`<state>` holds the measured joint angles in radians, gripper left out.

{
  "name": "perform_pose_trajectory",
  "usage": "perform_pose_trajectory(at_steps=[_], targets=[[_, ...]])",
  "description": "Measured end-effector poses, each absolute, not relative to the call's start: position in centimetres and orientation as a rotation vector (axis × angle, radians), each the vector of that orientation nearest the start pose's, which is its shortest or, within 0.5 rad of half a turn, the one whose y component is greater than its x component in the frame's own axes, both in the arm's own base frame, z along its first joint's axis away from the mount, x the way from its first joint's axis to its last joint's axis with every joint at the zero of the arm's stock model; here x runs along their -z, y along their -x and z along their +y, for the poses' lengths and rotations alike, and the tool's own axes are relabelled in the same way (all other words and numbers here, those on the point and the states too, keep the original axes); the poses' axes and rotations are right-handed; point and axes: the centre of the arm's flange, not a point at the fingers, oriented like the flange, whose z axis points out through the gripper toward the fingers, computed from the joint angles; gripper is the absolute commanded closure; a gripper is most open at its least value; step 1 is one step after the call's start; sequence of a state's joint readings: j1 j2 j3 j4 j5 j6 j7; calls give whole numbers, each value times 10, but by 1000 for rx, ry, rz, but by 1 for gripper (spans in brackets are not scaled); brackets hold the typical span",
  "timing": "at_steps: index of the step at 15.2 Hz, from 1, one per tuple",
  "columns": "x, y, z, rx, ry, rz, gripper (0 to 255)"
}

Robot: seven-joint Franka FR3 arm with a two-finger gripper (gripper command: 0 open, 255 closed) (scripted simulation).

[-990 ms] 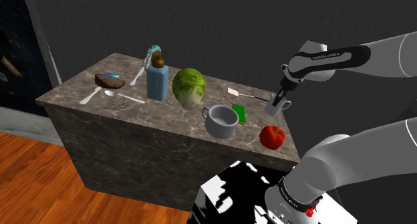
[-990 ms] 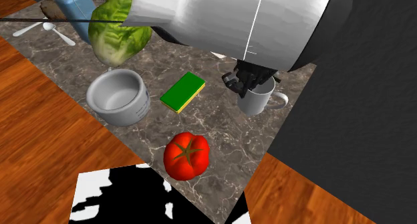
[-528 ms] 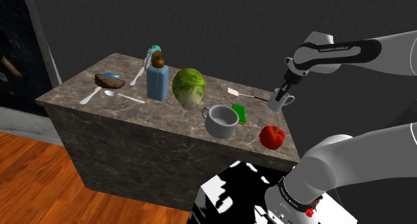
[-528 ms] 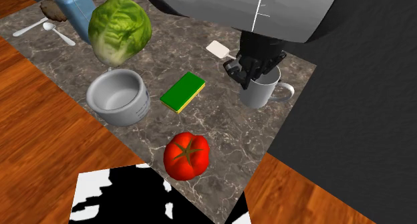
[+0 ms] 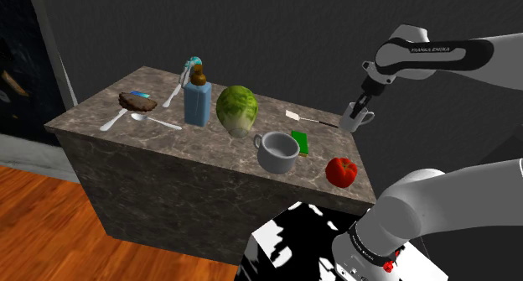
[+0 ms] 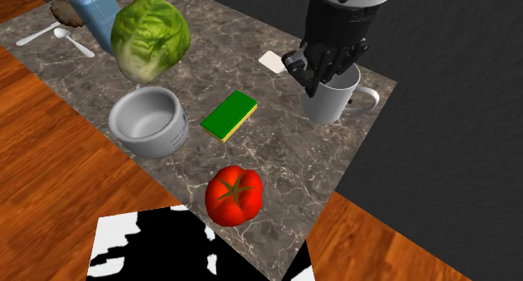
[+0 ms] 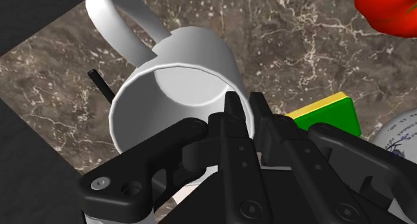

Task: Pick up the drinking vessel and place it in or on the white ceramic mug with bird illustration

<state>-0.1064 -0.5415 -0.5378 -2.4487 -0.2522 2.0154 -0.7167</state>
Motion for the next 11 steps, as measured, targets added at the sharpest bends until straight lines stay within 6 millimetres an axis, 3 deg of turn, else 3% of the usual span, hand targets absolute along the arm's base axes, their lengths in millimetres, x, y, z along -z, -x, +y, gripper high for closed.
perform_pose_trajectory(at_steps=[11], targets=[[-524, -313, -266, 106, 3123, -368, 255]])
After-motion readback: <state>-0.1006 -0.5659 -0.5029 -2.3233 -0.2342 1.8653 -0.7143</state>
